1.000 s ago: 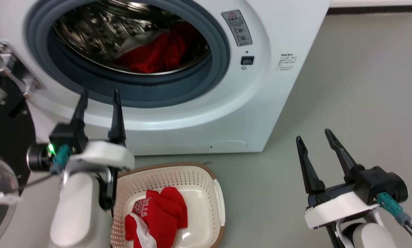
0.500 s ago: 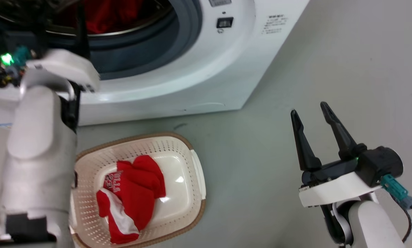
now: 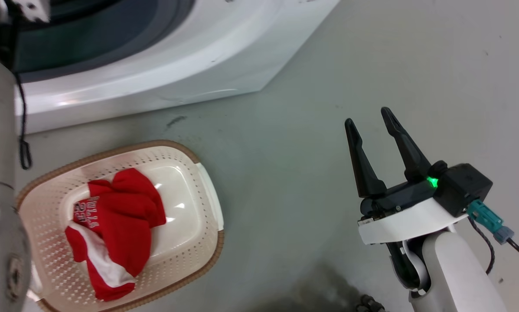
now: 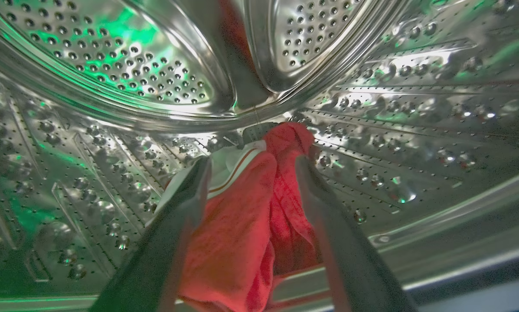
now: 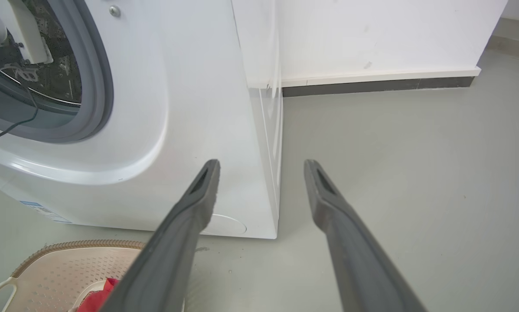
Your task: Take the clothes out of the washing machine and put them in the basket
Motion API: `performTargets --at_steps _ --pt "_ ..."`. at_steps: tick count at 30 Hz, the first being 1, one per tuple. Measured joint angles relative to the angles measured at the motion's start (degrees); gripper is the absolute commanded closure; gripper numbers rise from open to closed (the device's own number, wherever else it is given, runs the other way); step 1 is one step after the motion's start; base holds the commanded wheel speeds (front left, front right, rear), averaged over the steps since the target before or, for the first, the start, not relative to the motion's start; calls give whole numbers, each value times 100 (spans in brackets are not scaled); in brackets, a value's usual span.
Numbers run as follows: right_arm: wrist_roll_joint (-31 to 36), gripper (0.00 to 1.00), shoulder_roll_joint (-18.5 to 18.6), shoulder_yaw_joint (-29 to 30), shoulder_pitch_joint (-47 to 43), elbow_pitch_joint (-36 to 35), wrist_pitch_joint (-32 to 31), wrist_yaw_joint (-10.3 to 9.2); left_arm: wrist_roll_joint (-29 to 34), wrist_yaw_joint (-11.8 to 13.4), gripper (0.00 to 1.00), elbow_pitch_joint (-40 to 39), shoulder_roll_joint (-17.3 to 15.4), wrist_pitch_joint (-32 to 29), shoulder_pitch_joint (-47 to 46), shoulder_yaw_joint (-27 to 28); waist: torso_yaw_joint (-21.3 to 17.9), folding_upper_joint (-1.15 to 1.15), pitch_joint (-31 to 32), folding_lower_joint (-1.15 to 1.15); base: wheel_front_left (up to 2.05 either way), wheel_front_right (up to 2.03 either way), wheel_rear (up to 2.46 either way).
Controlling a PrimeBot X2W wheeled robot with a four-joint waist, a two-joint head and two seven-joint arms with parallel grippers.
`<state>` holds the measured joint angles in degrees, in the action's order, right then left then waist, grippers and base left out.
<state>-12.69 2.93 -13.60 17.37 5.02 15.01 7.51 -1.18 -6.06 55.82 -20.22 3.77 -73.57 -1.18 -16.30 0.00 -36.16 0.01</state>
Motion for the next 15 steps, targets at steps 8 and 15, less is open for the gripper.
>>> performTargets --at_steps 8,15 --pt "-277 0 0 -232 147 -144 7 0 -65 -110 0 661 -478 -1538 -1006 -221 -407 0 -453 0 0 0 0" --pt "-358 0 -1 -353 172 -214 7 0 -191 -135 0 1068 -798 -3039 -1706 -424 -658 0 -755 0 0 0 0"
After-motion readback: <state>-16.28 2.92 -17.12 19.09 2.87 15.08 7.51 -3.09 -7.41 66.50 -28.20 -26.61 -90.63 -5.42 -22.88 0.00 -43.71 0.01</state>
